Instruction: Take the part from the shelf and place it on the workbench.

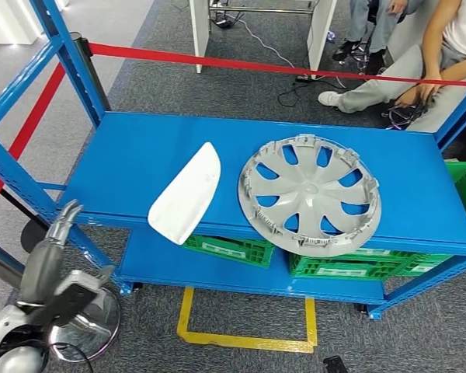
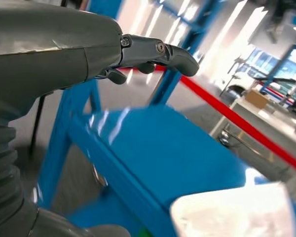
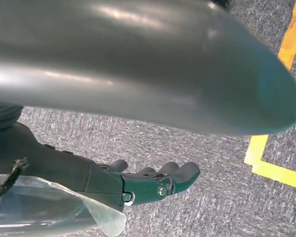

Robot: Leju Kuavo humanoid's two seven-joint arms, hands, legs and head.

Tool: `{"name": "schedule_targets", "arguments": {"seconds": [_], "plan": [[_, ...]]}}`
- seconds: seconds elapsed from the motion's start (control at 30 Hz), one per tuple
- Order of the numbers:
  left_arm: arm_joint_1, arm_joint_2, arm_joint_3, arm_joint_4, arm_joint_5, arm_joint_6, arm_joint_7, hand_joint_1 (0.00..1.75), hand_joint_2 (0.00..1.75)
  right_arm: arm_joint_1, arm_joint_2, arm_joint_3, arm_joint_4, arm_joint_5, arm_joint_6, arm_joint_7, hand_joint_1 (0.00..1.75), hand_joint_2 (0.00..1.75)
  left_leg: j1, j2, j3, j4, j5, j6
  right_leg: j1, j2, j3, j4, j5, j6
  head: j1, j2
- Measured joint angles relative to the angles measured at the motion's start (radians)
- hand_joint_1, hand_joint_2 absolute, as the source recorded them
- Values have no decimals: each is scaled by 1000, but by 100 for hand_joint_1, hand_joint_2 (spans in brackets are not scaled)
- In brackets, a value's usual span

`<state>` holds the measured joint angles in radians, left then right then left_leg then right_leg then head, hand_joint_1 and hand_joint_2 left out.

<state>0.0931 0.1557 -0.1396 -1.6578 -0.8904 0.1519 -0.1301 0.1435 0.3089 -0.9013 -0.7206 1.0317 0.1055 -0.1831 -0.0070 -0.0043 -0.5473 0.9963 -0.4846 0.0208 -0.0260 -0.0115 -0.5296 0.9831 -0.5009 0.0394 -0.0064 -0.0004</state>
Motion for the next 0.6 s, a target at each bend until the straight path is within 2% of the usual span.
{"name": "schedule_targets", "arguments": {"seconds": [0.17, 0.43, 0.6], "plan": [[-45, 38, -87, 16, -118, 12, 27, 0, 175, -5, -2, 0, 13, 6, -3, 1, 0, 0, 0, 0, 0, 0, 0, 0, 0, 1, 0, 0, 0, 0, 0, 0], [-69, 62, -130, 33, -128, 13, 31, 0, 175, -8, -3, 0, 25, 6, -4, 2, 0, 0, 0, 0, 0, 0, 0, 0, 0, 1, 0, 0, 0, 0, 0, 0], [-91, 70, -170, 45, -180, 8, 41, 0, 175, -10, -2, 1, 22, 8, 1, 33, 0, 0, 0, 0, 0, 0, 0, 0, 0, 1, 0, 0, 0, 0, 0, 0]]}}
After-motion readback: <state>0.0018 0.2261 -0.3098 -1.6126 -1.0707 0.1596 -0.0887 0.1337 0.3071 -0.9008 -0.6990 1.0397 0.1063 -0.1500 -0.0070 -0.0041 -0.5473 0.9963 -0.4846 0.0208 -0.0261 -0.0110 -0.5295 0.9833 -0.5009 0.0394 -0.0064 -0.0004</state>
